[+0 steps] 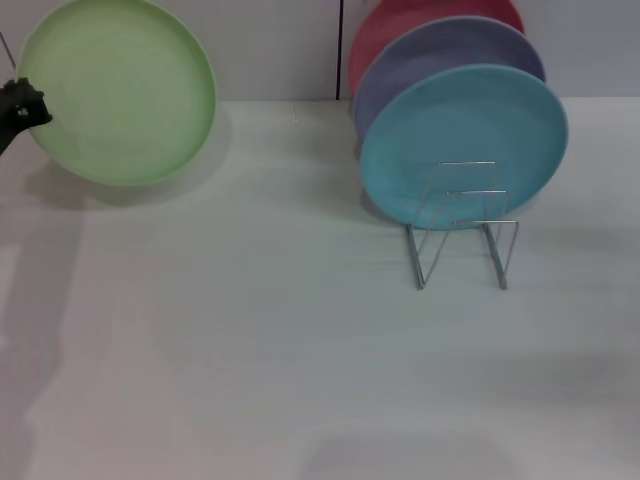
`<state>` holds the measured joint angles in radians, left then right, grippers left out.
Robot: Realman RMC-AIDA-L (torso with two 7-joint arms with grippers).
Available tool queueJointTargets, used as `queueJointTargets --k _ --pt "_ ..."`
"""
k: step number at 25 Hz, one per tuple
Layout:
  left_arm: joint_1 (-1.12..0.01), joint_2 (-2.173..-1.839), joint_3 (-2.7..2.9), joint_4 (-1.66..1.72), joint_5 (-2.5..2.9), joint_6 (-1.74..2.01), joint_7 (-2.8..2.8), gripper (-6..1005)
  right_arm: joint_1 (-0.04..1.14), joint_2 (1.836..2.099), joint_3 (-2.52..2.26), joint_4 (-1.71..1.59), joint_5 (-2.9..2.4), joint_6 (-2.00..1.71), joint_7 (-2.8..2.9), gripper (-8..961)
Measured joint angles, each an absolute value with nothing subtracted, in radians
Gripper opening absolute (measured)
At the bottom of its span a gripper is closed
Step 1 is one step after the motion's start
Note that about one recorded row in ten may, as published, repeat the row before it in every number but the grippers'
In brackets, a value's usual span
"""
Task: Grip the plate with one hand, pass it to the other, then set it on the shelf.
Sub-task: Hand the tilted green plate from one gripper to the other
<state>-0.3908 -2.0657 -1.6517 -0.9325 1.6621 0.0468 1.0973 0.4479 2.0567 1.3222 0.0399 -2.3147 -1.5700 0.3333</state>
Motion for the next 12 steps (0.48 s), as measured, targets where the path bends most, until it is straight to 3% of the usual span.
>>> queueJointTargets --k 12 --pt "-0.321 -2.063 -1.464 -1.018 1.827 0.282 1.021 38 0.449 2.063 1.322 0.041 -2.315 -1.544 0.333 622"
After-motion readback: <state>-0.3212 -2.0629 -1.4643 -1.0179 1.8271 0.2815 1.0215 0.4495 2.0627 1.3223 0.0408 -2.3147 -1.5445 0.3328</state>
